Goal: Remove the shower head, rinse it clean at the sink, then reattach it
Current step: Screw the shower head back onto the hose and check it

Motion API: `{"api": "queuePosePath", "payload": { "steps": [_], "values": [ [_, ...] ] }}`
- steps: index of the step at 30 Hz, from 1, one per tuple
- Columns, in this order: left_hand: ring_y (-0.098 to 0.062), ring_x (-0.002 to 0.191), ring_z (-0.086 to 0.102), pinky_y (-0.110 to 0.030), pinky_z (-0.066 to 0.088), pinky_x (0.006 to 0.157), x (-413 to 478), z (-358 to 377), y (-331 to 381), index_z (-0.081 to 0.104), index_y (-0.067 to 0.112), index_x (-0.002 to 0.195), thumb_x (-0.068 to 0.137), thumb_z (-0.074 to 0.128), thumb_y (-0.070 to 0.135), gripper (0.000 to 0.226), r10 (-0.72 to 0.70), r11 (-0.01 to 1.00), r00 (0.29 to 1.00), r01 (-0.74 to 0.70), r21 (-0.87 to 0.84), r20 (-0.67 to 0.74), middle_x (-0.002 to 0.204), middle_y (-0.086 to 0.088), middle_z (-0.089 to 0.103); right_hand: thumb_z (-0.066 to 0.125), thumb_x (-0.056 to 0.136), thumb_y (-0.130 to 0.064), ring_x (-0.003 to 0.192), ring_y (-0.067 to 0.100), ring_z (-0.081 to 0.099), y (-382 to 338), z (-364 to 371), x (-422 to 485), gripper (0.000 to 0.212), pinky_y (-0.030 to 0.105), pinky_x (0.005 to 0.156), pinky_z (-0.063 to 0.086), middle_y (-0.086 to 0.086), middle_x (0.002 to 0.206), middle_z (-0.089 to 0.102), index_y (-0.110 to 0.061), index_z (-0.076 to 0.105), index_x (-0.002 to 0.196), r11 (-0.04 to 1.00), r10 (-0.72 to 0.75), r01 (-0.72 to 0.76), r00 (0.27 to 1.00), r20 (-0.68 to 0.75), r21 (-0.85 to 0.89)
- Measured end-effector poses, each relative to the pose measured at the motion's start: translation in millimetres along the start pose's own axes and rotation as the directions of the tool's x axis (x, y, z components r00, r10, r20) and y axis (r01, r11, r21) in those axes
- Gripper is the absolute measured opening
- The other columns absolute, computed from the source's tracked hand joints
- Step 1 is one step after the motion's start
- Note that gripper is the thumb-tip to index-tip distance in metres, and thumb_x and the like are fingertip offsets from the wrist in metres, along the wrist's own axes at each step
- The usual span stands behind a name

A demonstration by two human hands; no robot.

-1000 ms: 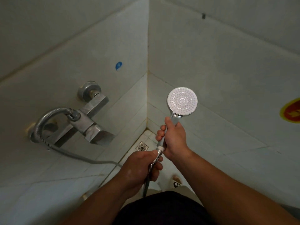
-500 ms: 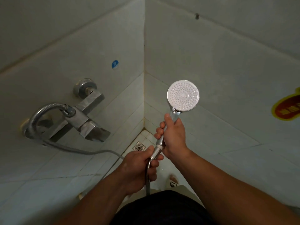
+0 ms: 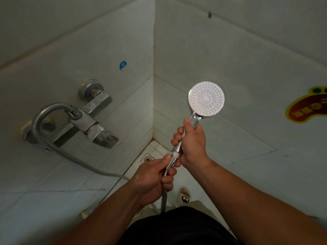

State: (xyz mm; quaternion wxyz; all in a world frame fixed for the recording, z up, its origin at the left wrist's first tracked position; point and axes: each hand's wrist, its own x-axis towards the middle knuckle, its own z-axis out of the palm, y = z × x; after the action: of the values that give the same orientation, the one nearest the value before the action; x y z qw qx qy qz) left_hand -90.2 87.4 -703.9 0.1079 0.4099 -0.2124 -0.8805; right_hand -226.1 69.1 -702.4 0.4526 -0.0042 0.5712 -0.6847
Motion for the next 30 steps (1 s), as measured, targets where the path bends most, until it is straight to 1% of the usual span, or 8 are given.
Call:
{"api": "queuePosePath", "payload": {
  "steps": [6,11,15,18,21,23,26,30],
  "values": [
    [-0.016,0.057,0.058,-0.028,0.049,0.057,-6.2,10.3,-10.0,0.070,-0.003,0.098,0.099,0.059,0.021,0.026,0.253,0.950,0.946,-0.203,0.239,-0.202,0.071,-0.012,0.065,0.051,0.105,-0.023,0.047,0.012,0.042,-1.6,-0.2,-4.8,0.012,0.026,0.042,0.039,0.002,0.066,0.046,-0.015,0.047,0.097,0.994,-0.080,0.080,0.997,-0.001,-0.078],
    [-0.016,0.061,0.064,-0.026,0.052,0.058,-11.6,17.9,-9.5,0.073,0.001,0.094,0.095,0.066,0.017,0.017,0.362,0.895,0.897,-0.258,0.365,-0.254,0.076,-0.014,0.073,0.051,0.105,-0.024,0.048,0.012,0.043,-4.5,-2.8,-6.9,0.011,0.026,0.042,0.040,0.002,0.067,0.047,-0.014,0.047,0.102,0.993,-0.097,0.097,0.995,0.002,-0.073],
    [-0.015,0.067,0.066,-0.030,0.051,0.069,-14.6,16.6,-2.3,0.075,0.011,0.099,0.101,0.057,0.021,0.021,0.316,0.847,0.935,-0.203,0.491,-0.159,0.081,-0.005,0.074,0.051,0.105,-0.024,0.048,0.012,0.043,-8.8,-5.6,-7.2,0.011,0.026,0.042,0.040,0.002,0.067,0.047,-0.013,0.048,0.103,0.990,-0.114,0.115,0.993,0.013,-0.077],
    [-0.016,0.067,0.065,-0.034,0.049,0.072,-14.9,12.5,3.4,0.072,0.004,0.103,0.103,0.051,0.014,0.022,0.269,0.837,0.960,-0.191,0.513,-0.080,0.079,-0.006,0.070,0.050,0.105,-0.023,0.048,0.013,0.043,-9.3,-6.5,-7.4,0.011,0.026,0.042,0.040,0.002,0.066,0.046,-0.014,0.047,0.102,0.990,-0.123,0.124,0.992,0.021,-0.068],
    [-0.020,0.057,0.059,-0.033,0.049,0.062,-13.5,14.4,0.3,0.068,-0.007,0.104,0.106,0.046,0.018,0.033,0.171,0.944,0.984,-0.147,0.295,-0.055,0.072,-0.010,0.063,0.051,0.105,-0.024,0.047,0.013,0.042,-10.0,-6.4,-7.3,0.012,0.027,0.042,0.040,0.001,0.065,0.046,-0.014,0.046,0.100,0.986,-0.142,0.144,0.989,0.028,-0.080],
    [-0.021,0.054,0.055,-0.032,0.047,0.058,-12.3,14.0,-0.9,0.067,-0.010,0.104,0.106,0.044,0.019,0.037,0.133,0.976,0.991,-0.127,0.177,-0.018,0.070,-0.012,0.059,0.051,0.105,-0.024,0.047,0.012,0.042,-11.0,-5.8,-6.9,0.012,0.026,0.041,0.040,0.001,0.064,0.046,-0.014,0.046,0.100,0.991,-0.124,0.126,0.991,0.042,-0.044],
    [-0.020,0.060,0.055,-0.033,0.047,0.063,-10.6,8.8,-2.2,0.066,-0.007,0.107,0.107,0.042,0.018,0.034,0.167,0.951,0.986,-0.163,0.264,0.006,0.075,-0.011,0.060,0.051,0.105,-0.024,0.046,0.012,0.041,-10.7,-7.9,-6.5,0.012,0.026,0.041,0.039,0.000,0.064,0.046,-0.014,0.046,0.100,0.997,-0.075,0.076,0.997,0.034,-0.014],
    [-0.022,0.070,0.067,-0.035,0.051,0.071,-11.4,8.6,-5.3,0.070,0.000,0.103,0.105,0.048,0.016,0.026,0.234,0.890,0.971,-0.192,0.414,-0.052,0.080,-0.011,0.070,0.051,0.105,-0.023,0.047,0.012,0.043,-6.2,-11.9,-7.8,0.010,0.026,0.042,0.040,0.001,0.065,0.047,-0.014,0.047,0.103,0.994,-0.091,0.094,0.995,0.040,-0.062]
  ]
}}
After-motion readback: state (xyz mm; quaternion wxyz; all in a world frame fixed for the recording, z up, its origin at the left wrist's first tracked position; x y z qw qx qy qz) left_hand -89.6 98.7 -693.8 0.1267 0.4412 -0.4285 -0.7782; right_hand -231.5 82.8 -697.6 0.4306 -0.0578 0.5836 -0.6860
